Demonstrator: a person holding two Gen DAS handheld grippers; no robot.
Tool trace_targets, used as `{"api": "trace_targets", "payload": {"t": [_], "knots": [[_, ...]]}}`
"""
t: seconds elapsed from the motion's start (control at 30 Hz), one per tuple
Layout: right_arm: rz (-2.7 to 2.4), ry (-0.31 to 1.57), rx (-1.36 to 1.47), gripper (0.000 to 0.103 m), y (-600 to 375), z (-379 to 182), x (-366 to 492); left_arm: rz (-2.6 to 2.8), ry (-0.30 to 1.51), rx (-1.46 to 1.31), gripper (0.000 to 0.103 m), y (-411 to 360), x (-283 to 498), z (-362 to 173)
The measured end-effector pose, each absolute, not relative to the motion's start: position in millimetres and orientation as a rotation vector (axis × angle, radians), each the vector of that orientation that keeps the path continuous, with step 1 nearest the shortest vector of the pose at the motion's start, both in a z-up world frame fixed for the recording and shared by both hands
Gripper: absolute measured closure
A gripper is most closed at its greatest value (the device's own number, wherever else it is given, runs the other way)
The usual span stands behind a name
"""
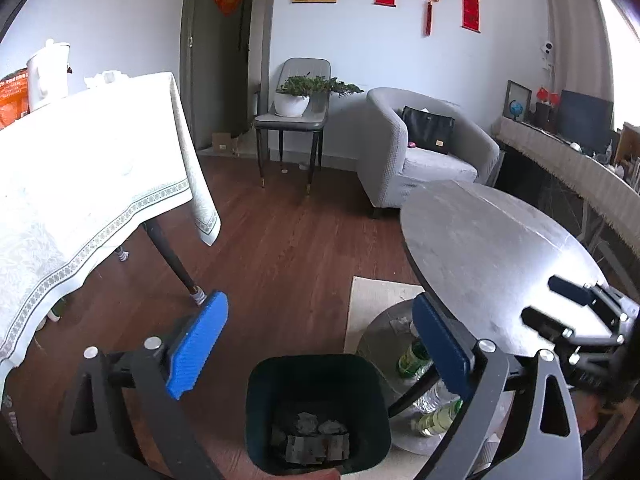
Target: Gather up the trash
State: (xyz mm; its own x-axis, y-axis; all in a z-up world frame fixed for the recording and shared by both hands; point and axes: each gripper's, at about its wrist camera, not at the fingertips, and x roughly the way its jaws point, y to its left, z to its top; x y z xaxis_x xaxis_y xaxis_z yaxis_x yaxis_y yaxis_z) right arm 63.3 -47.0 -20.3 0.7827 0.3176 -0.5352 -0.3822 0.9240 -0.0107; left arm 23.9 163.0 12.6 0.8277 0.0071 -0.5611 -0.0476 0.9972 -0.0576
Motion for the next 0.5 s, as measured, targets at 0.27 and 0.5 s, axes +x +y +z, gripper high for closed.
{"api": "trace_targets", "payload": {"t": [0.27,0.5], "knots": [[0.322,0.549,-0.083,0.020,-89.7,-25.2,38.0,0.025,0.563,0.009,0.005,137.0,-2.9,-0.7],[0.278,0.537,-0.067,0.014,-113.6,-27.3,20.9,0.014,0.545,0.012,0.003,120.5,-17.7,-6.5]]}}
